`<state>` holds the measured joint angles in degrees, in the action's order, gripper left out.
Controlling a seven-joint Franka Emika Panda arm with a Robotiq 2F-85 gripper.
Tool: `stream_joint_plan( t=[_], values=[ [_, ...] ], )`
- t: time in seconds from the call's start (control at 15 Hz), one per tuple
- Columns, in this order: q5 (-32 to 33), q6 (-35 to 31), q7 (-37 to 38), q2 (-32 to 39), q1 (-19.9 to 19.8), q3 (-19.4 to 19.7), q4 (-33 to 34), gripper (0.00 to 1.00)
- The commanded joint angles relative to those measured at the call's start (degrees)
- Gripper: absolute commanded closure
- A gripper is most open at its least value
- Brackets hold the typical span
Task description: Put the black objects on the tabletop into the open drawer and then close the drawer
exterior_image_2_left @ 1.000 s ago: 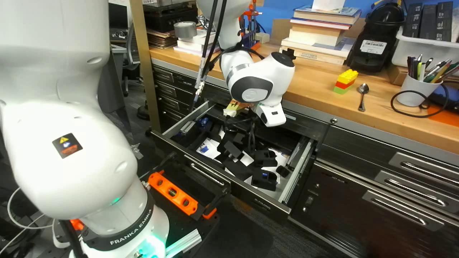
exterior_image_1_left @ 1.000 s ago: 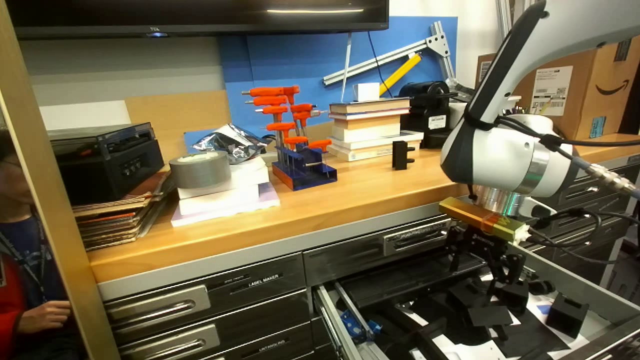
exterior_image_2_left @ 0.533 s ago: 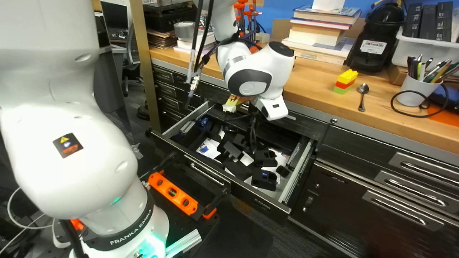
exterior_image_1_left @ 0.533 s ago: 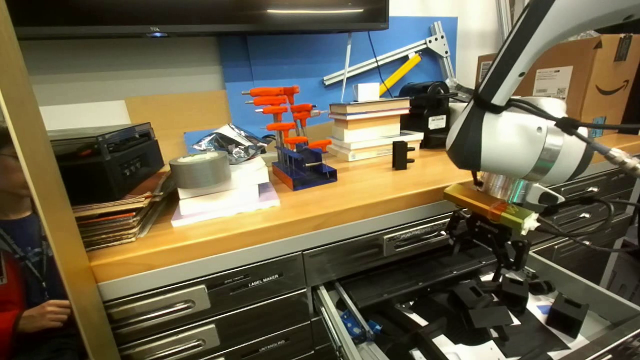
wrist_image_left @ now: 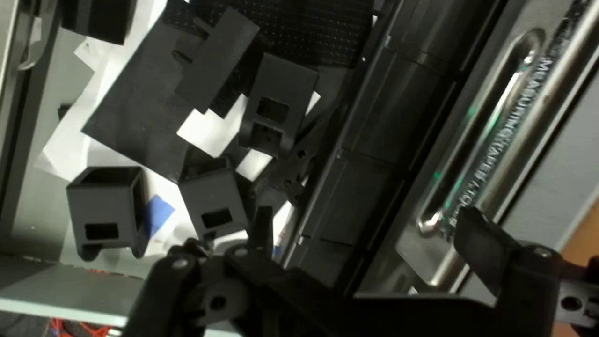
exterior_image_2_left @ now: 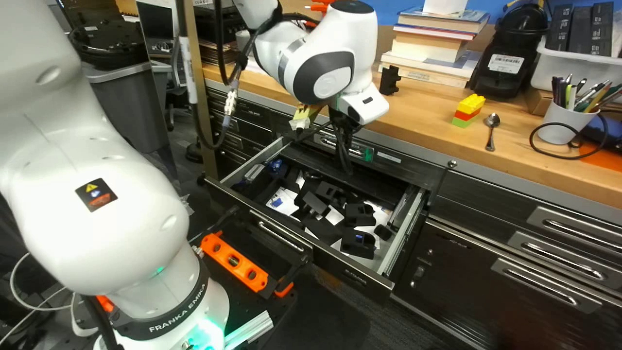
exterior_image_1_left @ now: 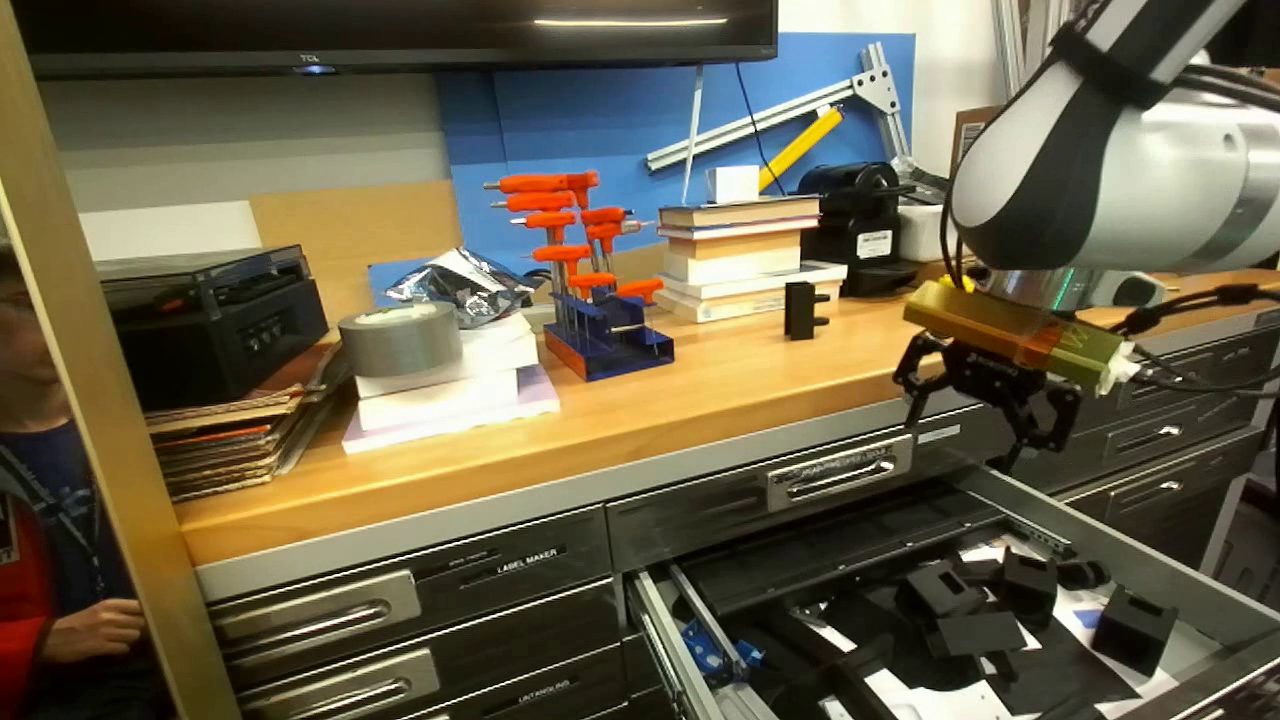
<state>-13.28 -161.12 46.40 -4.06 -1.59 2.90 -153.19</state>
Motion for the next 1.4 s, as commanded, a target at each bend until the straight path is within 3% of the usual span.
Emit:
stream_joint_plan(
  t=[0.0, 0.33, 0.6, 0.93, 1.33],
  values=[
    [11.3, -4.2, 8.0, -9.7, -2.7, -3.7, -3.5, 0.00],
    [21.1, -9.3, 14.4, -15.0, -7.9, -10.8, -0.9, 0.00],
    [28.4, -16.4, 18.2, -14.2, -15.0, -17.7, 2.8, 0.00],
    [37.6, -23.9, 23.1, -11.2, -32.9, -32.4, 8.8, 0.00],
    [42.5, -21.3, 24.7, -9.1, -53.7, -53.7, 14.6, 0.00]
  ],
)
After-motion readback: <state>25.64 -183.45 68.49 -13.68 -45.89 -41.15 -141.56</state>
